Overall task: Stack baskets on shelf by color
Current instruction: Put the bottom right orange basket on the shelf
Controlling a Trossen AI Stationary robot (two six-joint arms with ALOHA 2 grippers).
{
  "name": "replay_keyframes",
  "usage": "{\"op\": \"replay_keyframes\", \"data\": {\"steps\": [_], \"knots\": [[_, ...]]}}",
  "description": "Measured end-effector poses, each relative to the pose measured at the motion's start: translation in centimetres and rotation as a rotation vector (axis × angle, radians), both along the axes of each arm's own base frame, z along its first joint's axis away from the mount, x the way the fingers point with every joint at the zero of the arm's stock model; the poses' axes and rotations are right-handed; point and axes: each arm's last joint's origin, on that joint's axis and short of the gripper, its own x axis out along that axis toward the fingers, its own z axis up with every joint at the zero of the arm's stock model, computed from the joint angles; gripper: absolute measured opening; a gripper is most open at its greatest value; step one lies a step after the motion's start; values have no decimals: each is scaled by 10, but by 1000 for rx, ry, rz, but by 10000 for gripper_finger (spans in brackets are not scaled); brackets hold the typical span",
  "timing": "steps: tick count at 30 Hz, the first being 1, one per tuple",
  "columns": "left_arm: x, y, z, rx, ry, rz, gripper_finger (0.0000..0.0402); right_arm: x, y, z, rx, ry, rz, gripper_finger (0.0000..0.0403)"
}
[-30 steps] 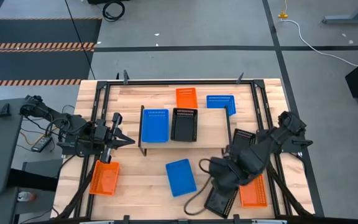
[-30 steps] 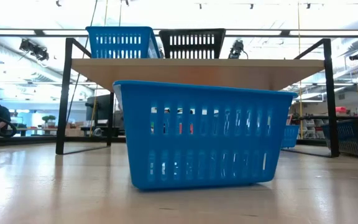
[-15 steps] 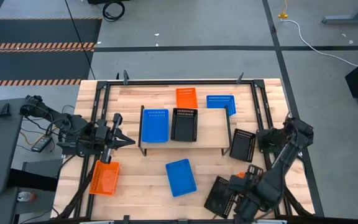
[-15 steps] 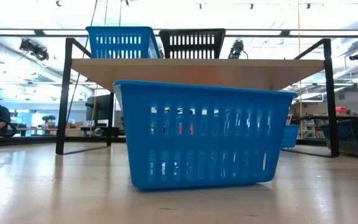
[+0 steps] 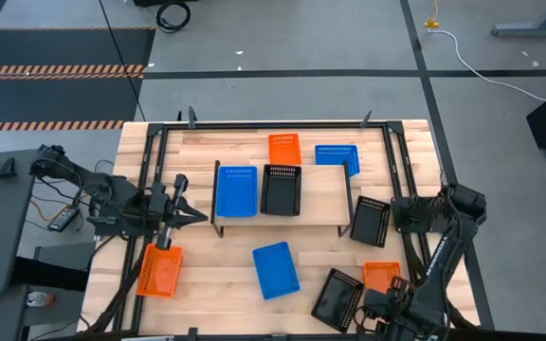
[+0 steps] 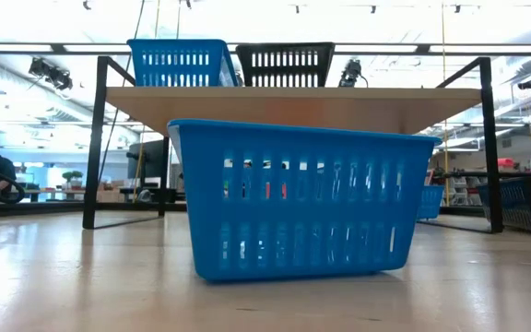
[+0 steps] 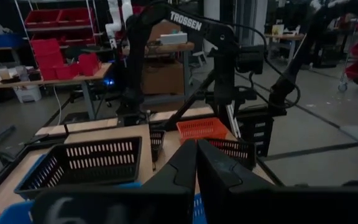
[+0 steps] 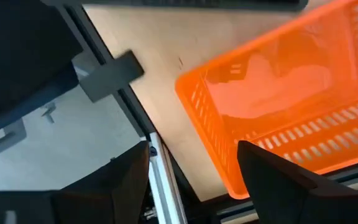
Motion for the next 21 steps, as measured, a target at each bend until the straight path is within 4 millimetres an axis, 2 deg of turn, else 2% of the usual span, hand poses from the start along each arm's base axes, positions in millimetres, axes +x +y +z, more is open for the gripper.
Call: {"op": "replay_keyframes", "data": {"steps": [8, 21], "knots": [[6, -3, -4, 10, 31, 0, 19, -14, -5, -27, -51, 27, 25, 248], [6, -3, -4, 7, 27, 0, 19, -17, -7, -55, -27, 10, 65, 238]]}}
